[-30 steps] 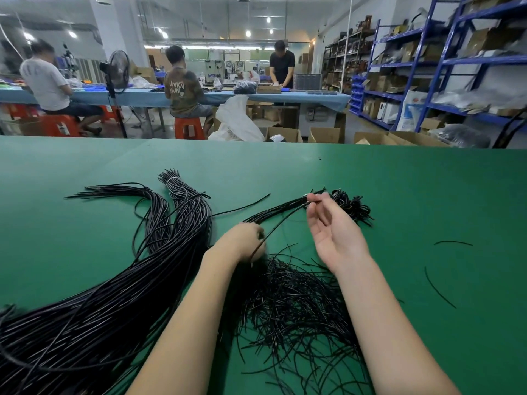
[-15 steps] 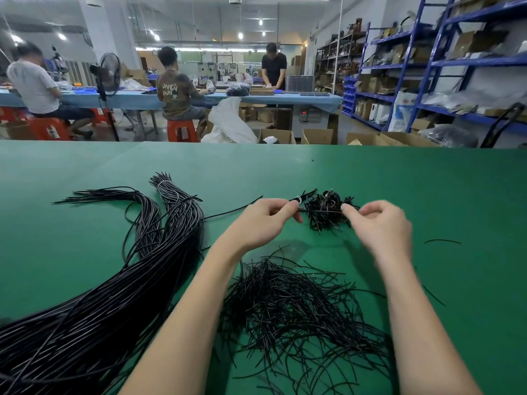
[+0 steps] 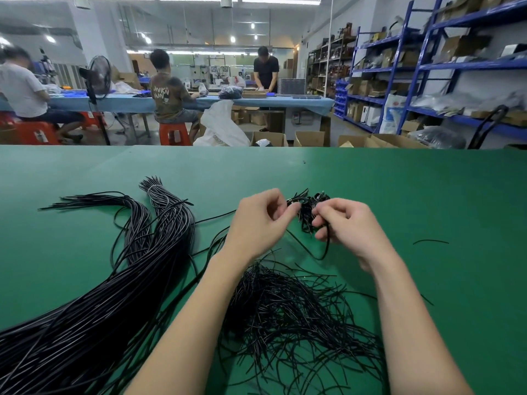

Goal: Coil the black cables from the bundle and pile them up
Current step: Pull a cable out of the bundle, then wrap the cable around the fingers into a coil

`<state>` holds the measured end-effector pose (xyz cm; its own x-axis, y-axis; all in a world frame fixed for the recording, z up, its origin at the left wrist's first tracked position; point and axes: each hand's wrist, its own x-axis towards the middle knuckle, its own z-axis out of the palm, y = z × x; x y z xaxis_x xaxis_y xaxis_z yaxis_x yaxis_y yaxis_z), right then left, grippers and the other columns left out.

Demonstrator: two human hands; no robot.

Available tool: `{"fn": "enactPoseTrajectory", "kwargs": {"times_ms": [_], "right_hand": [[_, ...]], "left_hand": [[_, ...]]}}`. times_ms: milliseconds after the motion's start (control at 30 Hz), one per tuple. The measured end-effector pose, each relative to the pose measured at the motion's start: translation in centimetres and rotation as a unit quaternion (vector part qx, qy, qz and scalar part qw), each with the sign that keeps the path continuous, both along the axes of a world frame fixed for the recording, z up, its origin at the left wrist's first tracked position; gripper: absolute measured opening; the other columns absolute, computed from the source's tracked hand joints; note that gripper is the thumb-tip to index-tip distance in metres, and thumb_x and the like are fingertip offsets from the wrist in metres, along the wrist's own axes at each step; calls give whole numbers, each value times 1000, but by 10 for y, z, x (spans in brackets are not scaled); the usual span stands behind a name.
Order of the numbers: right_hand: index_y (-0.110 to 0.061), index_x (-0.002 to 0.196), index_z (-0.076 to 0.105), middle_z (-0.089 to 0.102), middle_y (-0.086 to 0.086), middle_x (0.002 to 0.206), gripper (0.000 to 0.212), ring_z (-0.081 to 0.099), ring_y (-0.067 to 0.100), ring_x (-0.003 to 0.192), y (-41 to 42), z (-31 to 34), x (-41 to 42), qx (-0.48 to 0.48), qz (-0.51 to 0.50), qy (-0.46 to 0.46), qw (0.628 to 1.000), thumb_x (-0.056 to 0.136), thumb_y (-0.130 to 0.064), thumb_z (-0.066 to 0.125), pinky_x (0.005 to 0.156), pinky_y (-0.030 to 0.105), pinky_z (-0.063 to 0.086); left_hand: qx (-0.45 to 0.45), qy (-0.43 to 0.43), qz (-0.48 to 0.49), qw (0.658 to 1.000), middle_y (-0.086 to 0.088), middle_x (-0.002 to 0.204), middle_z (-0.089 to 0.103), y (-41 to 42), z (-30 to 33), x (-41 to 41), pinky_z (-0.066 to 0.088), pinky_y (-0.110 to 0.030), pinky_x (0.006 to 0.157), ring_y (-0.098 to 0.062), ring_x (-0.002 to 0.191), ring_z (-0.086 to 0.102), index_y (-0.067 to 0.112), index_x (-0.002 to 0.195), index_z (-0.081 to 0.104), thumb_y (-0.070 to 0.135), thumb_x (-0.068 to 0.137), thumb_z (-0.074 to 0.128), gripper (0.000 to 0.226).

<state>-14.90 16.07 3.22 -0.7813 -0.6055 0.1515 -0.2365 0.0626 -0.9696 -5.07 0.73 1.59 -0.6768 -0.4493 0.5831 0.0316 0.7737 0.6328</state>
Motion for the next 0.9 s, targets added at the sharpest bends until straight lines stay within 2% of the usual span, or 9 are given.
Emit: {"fn": "enactPoseTrajectory", "kwargs": {"times_ms": [67,133,200,333,467,600,767,867,900], "right_hand": [[-14,92,74,71,-3,71,17,63,9,56,1,3,1,-51,38,-3,998,102,-17,60,58,19,54],[-15,94,75,70,0,74,15,59,13,58,6,5,0,-52,123,5,991,100,-22,62,62,24,56],[-19,92,77,69,1,75,15,54,13,56,13,4,-1,16,205,16,979,99,-24,64,58,21,50],[-18,87,79,66,4,70,14,49,9,50,31,-1,-8,136,305,-8,943,94,-23,68,52,16,43],[-18,85,81,61,1,62,12,43,8,49,45,3,-11,170,356,-17,919,89,-28,75,49,16,38],[-21,84,82,56,-2,58,13,38,6,46,46,5,-7,231,346,-4,909,86,-32,76,46,15,28],[-21,80,80,69,-1,65,30,50,9,50,42,-7,-6,323,272,21,906,95,-43,67,53,17,43],[-25,65,73,66,-7,58,48,56,6,54,28,-15,-12,342,189,162,906,85,-67,64,61,19,47],[-21,65,69,63,-8,56,60,54,7,54,23,-17,-15,336,158,220,902,77,-79,62,62,25,46]], "left_hand": [[173,-125,-112,971,13,68,69,2,6,2,48,-26,69,-5,65,62,24,71,68,70,91,48,54],[322,-183,-214,904,5,100,77,6,4,0,52,-31,88,-7,98,70,23,103,75,76,93,31,70],[428,-122,-248,860,4,117,74,11,-1,-7,47,-35,102,-10,117,65,21,125,66,71,96,28,69],[562,15,-257,786,2,128,69,20,-1,-14,48,-32,101,-11,122,62,16,138,56,46,107,29,51],[587,62,-311,745,-3,132,67,15,0,-9,48,-31,106,-17,125,61,19,136,57,36,109,31,41],[580,45,-375,721,-10,139,61,21,6,-8,45,-32,110,-21,132,56,11,137,56,40,110,22,52],[583,28,-442,681,-19,141,57,31,7,-9,42,-38,113,-29,135,53,2,136,58,48,107,22,66],[575,-4,-480,663,-24,133,62,30,10,-3,47,-40,108,-34,129,57,-2,128,64,58,105,20,78],[572,-18,-494,655,-25,128,64,27,11,0,49,-42,106,-36,126,59,-3,125,66,62,103,19,83]]}}
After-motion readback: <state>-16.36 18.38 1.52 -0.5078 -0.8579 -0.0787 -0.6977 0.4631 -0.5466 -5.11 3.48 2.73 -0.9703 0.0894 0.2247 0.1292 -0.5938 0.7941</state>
